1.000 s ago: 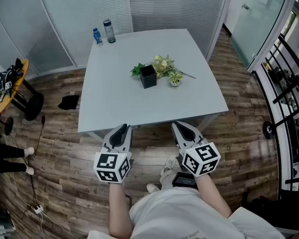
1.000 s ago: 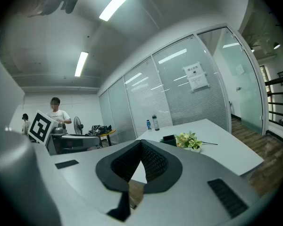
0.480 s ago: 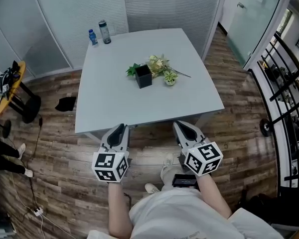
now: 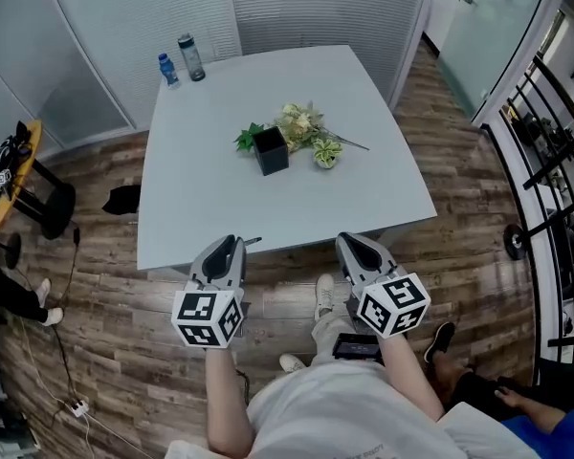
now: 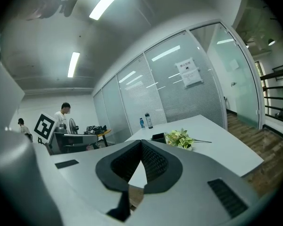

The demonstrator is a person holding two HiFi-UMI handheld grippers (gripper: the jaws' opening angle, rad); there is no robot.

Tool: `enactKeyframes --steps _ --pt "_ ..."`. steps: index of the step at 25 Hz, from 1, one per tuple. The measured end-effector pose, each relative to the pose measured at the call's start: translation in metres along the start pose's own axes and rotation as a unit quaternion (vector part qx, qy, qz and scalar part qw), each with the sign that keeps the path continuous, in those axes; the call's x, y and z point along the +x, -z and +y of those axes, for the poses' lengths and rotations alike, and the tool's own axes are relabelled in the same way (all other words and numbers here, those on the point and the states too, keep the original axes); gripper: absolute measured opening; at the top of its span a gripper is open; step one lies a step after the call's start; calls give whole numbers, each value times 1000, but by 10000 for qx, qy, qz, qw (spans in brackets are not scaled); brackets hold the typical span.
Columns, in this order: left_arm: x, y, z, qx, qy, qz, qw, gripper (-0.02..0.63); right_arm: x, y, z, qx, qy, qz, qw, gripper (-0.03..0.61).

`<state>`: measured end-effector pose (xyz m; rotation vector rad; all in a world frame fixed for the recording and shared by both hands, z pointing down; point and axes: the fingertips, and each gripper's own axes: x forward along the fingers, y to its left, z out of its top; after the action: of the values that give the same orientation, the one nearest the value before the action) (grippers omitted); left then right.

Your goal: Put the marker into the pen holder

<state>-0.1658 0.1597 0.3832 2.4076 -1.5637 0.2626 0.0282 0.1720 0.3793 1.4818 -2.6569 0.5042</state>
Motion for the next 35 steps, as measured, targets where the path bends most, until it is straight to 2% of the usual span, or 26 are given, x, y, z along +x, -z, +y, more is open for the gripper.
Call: enactKeyframes --steps 5,13,17,23,30,35 --pt "73 -19 25 -2 -103 54 9999 54 68 -18 -47 84 -140 95 9998 17" --pt "184 -70 67 -1 -474 132 9988 54 174 -73 -114 27 -567 226 9981 17" --pt "225 -78 79 0 -636 251 9977 54 208 -80 -143 64 -737 343 9967 17" --pt "260 -72 88 -39 -741 504 9960 54 241 -78 -179 251 -793 510 9952 17" --pt "276 -60 94 -148 -704 687 9950 54 254 -65 -182 327 -884 674 9933 17" --pt "292 -56 98 -84 -620 814 9947 54 262 -65 -187 330 -871 716 9931 17"
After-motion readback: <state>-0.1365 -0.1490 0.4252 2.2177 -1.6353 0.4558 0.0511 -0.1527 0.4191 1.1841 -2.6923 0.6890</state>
